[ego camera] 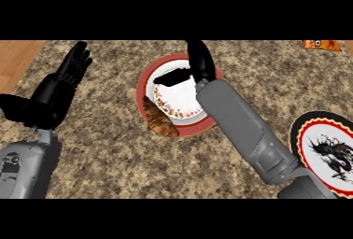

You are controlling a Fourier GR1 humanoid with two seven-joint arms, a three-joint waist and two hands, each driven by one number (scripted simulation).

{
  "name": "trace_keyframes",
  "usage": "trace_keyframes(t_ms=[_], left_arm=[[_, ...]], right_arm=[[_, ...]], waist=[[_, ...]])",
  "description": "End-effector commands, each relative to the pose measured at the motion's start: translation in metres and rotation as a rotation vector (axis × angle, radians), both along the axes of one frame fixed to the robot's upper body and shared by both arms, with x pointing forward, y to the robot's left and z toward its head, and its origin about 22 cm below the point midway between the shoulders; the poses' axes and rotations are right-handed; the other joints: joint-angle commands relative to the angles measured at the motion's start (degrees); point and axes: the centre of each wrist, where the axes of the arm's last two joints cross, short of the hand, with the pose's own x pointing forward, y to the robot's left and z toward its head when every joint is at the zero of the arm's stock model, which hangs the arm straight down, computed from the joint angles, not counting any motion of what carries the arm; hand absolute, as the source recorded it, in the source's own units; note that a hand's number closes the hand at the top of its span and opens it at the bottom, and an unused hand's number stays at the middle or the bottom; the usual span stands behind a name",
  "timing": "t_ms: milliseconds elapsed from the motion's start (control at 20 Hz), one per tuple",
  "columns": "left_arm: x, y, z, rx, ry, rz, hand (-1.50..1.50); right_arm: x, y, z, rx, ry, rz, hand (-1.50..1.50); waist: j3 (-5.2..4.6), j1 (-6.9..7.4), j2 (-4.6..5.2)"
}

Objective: Pick the croissant from the plate and place it in the plate

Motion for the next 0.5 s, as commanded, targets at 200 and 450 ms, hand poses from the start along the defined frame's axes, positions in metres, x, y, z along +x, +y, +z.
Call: trace_keyframes(t_ms=[200, 450], left_arm=[[-0.010, 0.024, -0.008, 0.005, 0.019, 0.043, 0.00], [-0.007, 0.022, 0.000, -0.003, 0.027, 0.053, 0.00]], right_arm=[[0.021, -0.034, 0.013, 0.216, 0.012, -0.036, -1.50], [0.018, -0.072, -0.018, 0.268, -0.012, -0.069, -1.50]], waist=[[-0.04, -3.22, -0.79], [-0.03, -4.13, -1.01]])
